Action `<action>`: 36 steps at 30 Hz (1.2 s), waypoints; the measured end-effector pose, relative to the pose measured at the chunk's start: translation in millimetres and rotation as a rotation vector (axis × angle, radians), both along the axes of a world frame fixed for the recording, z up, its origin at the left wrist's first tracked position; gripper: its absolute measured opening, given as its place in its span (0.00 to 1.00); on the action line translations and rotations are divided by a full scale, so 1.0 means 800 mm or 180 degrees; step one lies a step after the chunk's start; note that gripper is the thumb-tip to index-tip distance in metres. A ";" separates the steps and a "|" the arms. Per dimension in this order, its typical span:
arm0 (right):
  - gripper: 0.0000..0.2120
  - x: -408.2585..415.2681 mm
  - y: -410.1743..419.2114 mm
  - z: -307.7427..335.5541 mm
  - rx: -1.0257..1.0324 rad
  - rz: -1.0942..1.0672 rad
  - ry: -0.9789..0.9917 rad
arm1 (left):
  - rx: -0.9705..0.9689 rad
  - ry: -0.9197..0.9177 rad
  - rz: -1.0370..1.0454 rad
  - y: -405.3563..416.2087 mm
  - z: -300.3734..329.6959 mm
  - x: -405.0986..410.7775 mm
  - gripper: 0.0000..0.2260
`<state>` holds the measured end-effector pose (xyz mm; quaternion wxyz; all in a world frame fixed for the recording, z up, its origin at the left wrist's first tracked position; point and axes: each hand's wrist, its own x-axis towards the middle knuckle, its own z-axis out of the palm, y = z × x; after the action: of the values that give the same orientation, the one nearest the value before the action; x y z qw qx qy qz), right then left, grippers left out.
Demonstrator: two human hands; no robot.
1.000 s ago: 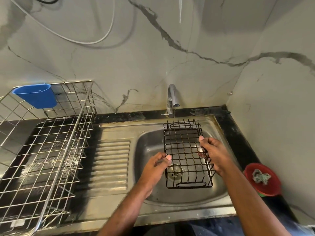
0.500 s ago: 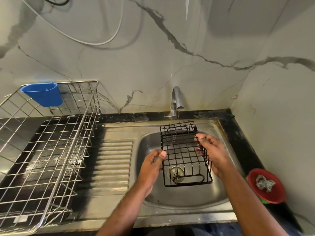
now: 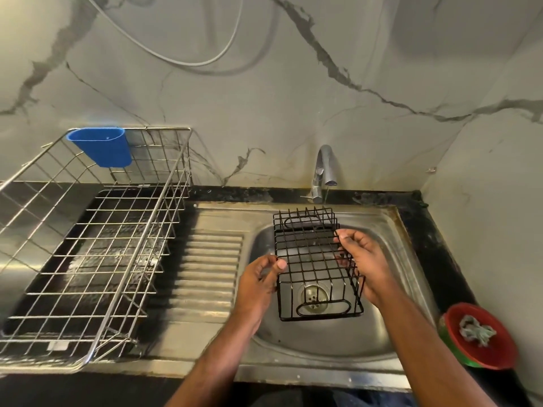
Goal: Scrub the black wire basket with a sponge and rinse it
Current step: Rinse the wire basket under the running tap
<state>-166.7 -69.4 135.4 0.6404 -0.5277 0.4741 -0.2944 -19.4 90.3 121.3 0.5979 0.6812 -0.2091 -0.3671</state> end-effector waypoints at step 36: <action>0.24 -0.087 -0.013 -0.001 0.0420 -0.1029 -0.1019 | 0.0441 -0.0500 -0.1114 -0.045 0.015 -0.049 0.07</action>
<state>-236.3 -79.8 134.2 0.6850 -0.3485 0.4630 -0.4415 -58.9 54.6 133.1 0.4585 0.7006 -0.3445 -0.4247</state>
